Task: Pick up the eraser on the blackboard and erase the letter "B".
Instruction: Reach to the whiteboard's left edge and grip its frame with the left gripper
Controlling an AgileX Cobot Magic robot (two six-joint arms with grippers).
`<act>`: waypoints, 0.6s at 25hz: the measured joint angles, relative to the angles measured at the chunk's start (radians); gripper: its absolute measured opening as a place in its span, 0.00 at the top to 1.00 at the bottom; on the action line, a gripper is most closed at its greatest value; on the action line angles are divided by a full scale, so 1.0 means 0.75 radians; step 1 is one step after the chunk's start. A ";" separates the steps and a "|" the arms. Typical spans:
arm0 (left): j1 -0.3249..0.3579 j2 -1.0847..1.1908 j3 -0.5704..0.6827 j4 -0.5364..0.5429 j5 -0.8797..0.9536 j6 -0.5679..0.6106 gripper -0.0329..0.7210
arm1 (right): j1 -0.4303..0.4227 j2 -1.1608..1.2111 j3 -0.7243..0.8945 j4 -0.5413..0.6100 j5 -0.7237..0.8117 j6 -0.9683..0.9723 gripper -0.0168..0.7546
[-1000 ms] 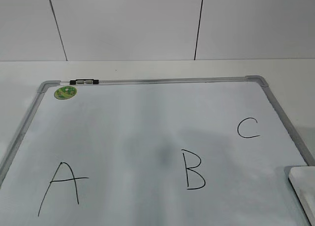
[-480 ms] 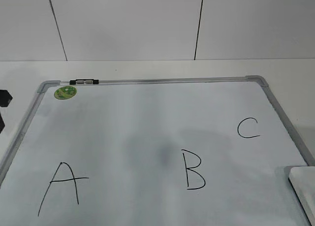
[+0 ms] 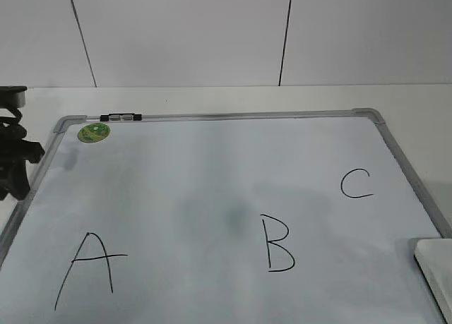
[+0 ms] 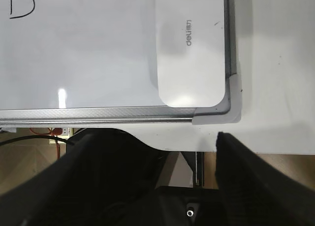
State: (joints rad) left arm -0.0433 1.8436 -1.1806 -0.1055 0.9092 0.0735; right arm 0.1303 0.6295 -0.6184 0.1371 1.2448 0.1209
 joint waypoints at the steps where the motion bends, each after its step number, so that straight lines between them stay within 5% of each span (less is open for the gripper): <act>1: 0.000 0.012 -0.009 0.000 -0.003 0.001 0.64 | 0.000 0.000 0.000 0.000 0.000 0.000 0.22; 15: 0.000 0.082 -0.024 0.000 -0.044 0.006 0.67 | 0.000 0.000 0.000 0.000 0.000 0.000 0.22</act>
State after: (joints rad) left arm -0.0433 1.9051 -1.1984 -0.1055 0.8765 0.0782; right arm 0.1303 0.6295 -0.6184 0.1371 1.2448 0.1209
